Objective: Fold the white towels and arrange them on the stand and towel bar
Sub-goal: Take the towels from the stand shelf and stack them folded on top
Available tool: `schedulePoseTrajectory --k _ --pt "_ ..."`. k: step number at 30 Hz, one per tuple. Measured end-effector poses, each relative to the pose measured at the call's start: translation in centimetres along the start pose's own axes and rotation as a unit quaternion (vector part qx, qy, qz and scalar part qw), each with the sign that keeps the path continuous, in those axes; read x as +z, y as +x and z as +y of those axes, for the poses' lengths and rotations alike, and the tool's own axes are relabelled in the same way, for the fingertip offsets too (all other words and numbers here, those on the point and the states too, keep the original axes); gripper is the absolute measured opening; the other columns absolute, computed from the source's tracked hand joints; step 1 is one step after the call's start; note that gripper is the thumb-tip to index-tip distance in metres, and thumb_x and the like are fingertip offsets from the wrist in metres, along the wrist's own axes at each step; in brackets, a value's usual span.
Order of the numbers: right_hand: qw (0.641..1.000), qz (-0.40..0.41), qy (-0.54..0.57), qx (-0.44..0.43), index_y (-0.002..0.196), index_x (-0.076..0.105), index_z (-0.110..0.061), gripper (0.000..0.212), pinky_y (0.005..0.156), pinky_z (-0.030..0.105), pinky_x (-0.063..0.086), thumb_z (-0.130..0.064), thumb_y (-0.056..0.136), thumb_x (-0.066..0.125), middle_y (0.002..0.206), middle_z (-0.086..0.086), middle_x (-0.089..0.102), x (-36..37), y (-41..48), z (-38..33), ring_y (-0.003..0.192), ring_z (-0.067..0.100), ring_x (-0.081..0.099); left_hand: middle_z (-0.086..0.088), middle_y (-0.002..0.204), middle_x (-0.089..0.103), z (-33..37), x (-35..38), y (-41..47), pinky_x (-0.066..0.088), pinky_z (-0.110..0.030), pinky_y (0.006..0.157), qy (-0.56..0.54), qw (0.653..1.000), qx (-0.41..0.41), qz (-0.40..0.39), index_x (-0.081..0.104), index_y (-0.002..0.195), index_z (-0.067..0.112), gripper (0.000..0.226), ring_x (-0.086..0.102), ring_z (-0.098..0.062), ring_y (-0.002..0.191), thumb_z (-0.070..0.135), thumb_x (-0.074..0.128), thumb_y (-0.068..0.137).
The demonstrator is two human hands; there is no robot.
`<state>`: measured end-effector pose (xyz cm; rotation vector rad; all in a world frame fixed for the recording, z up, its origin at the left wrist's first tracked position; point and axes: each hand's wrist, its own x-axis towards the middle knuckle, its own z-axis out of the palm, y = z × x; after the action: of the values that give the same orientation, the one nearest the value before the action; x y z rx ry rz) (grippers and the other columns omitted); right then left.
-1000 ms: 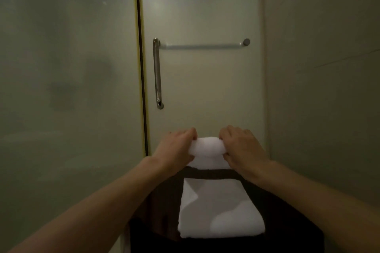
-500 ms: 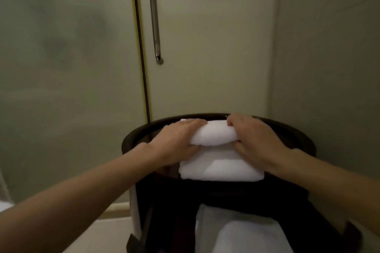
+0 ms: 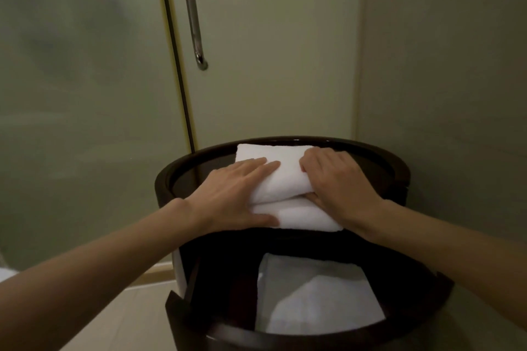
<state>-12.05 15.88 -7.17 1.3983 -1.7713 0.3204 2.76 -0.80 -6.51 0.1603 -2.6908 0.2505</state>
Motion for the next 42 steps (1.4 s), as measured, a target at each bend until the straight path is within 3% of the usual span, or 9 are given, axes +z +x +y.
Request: schedulePoseTrajectory --k 7,12,15,18,21,27,36,39,42 --pt "0.999 -0.005 -0.034 -0.007 0.086 0.064 -0.004 0.017 0.060 0.036 0.052 -0.010 0.074 0.074 0.086 0.016 0.066 0.2 1.7 -0.5 0.074 0.033 0.064 0.002 0.145 0.042 0.5 0.9 1.7 0.039 -0.036 0.095 0.001 0.996 -0.082 0.018 0.023 0.146 0.032 0.088 0.045 -0.023 0.126 0.066 0.059 0.074" --pt "0.993 -0.106 0.047 -0.009 0.104 0.057 -0.009 0.029 0.074 0.040 0.047 -0.026 0.081 0.061 0.101 0.012 0.062 0.3 0.4 0.5 0.088 0.032 0.059 0.000 0.146 0.041 0.6 1.0 1.8 0.031 -0.042 0.107 0.045 0.998 -0.045 -0.002 0.023 0.147 0.030 0.087 0.039 -0.021 0.132 0.071 0.052 0.075" --pt "0.988 -0.127 0.084 0.008 0.108 0.048 -0.017 0.039 0.074 0.035 0.040 -0.038 0.075 0.048 0.099 0.005 0.059 -0.1 0.5 1.0 0.086 0.027 0.057 -0.006 0.155 0.026 0.6 0.7 2.0 0.015 -0.044 0.116 0.051 0.998 -0.020 -0.008 0.015 0.150 0.028 0.091 0.024 -0.022 0.141 0.073 0.045 0.078" --pt "0.982 -0.161 0.096 0.005 0.136 0.037 -0.018 0.070 0.098 0.039 0.040 -0.055 0.077 0.032 0.128 0.004 0.054 0.1 0.5 1.1 0.114 0.022 0.053 -0.007 0.160 0.007 1.0 0.9 2.3 0.006 -0.042 0.120 0.031 0.999 -0.013 -0.024 0.001 0.152 0.025 0.098 0.007 -0.020 0.147 0.077 0.039 0.079" --pt "0.979 -0.197 0.056 -0.018 0.150 0.022 -0.017 0.082 0.111 0.041 0.029 -0.063 0.082 0.019 0.150 0.009 0.036 0.6 0.3 1.2 0.135 0.023 0.036 -0.006 0.160 0.008 1.1 1.2 2.5 0.010 -0.043 0.120 0.025 0.999 -0.019 -0.034 -0.001 0.152 0.025 0.097 0.007 -0.020 0.147 0.079 0.033 0.078" --pt "0.978 -0.196 0.066 -0.022 0.151 0.021 -0.013 0.070 0.114 0.039 0.028 -0.053 0.094 0.027 0.153 0.015 0.031 1.6 0.2 1.7 0.140 0.027 0.031 -0.006 0.157 0.022 1.1 1.9 2.7 0.019 -0.036 0.114 0.016 0.999 -0.030 -0.015 0.012 0.151 0.027 0.087 0.023 -0.024 0.142 0.074 0.035 0.082" --pt "0.974 -0.202 0.102 -0.006 0.150 0.023 -0.018 0.067 0.115 0.038 0.022 -0.051 0.094 0.038 0.155 0.013 0.027 0.3 -0.2 1.2 0.142 0.026 0.026 -0.007 0.156 0.024 1.1 1.9 2.5 0.020 -0.038 0.114 0.011 0.999 -0.037 -0.024 0.016 0.151 0.026 0.086 0.025 -0.026 0.142 0.072 0.038 0.082" --pt "0.981 -0.163 0.100 -0.043 0.142 0.040 -0.014 0.062 0.111 0.039 0.028 -0.048 0.090 0.046 0.146 0.014 0.042 -1.5 -1.3 0.7 0.133 0.027 0.039 -0.009 0.156 0.025 1.1 1.3 2.0 0.019 -0.039 0.115 0.019 1.000 -0.025 -0.003 0.016 0.151 0.024 0.085 0.025 -0.025 0.142 0.067 0.044 0.084" --pt "0.978 -0.119 0.145 -0.090 0.124 0.058 -0.011 0.045 0.098 0.040 0.044 -0.036 0.086 0.054 0.125 0.012 0.058 -3.3 -2.7 0.1 0.114 0.027 0.054 -0.010 0.152 0.033 1.7 0.9 0.7 0.023 -0.041 0.112 0.025 0.999 0.002 0.028 0.024 0.148 0.022 0.082 0.031 -0.027 0.138 0.062 0.051 0.082"
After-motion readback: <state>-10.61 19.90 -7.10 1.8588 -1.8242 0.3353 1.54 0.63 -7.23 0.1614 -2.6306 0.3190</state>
